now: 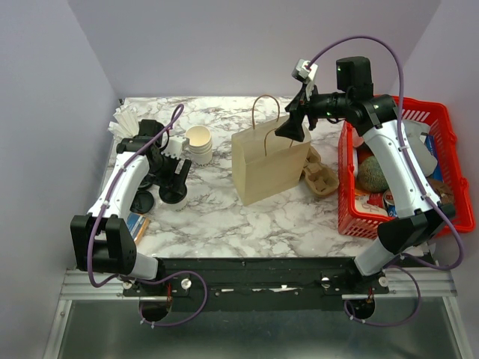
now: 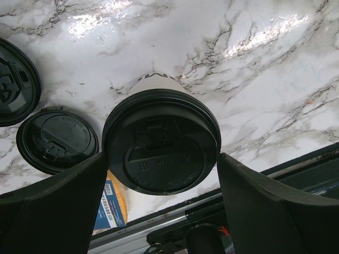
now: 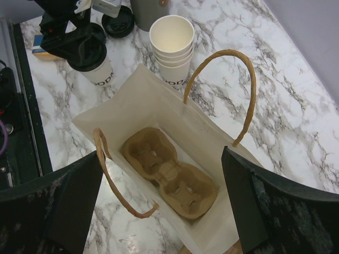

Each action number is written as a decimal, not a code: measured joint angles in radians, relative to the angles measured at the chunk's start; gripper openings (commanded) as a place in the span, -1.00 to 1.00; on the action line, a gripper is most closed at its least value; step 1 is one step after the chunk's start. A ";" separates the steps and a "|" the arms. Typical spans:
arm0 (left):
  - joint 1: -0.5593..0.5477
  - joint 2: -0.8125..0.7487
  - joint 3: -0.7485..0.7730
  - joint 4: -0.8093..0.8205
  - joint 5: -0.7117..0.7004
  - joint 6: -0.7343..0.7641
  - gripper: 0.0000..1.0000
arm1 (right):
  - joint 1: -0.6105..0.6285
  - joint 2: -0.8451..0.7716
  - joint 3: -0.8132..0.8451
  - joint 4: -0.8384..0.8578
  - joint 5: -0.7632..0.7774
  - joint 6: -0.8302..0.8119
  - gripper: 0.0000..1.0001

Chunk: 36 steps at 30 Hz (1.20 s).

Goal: Pack the takeout coffee

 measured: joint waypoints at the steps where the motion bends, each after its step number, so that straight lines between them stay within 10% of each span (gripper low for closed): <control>1: 0.000 0.000 0.000 0.000 -0.002 0.000 0.80 | 0.000 0.000 0.000 0.000 0.000 0.000 1.00; 36: -0.030 0.001 -0.005 0.016 -0.051 -0.017 0.78 | 0.000 0.002 0.000 0.000 0.000 0.000 1.00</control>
